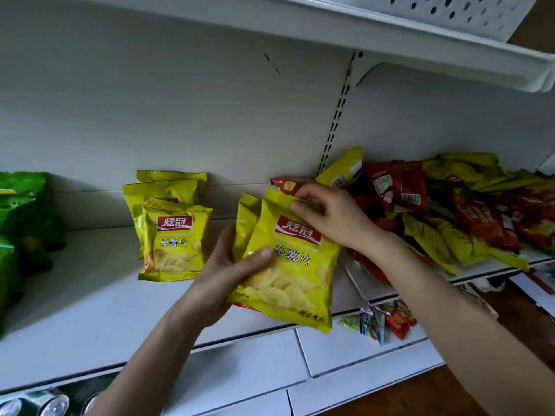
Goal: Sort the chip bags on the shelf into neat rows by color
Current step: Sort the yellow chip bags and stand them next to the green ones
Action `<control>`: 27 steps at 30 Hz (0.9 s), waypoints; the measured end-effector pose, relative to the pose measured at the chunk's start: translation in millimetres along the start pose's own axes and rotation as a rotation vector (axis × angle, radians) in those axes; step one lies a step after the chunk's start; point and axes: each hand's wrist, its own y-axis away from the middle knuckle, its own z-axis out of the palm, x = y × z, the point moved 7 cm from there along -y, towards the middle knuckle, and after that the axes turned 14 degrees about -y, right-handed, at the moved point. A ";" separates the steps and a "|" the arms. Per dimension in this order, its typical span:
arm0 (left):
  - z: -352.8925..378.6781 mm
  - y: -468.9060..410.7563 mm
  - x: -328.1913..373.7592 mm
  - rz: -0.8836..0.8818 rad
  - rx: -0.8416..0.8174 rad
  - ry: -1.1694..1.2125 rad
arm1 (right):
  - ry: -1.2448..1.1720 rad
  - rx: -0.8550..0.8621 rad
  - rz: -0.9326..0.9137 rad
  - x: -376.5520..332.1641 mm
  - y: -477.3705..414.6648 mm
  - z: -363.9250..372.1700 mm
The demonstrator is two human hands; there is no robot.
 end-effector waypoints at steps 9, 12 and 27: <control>-12.0 -10.7 2.8 -0.002 0.180 0.022 | 0.656 0.110 0.232 114.2 -55.5 -75.7; -9.4 -16.4 5.4 0.001 0.223 0.025 | 0.890 -0.087 0.253 142.9 -75.0 -76.3; 4.6 -30.7 7.3 0.124 0.491 0.149 | 0.044 0.209 -0.210 24.4 0.5 -88.9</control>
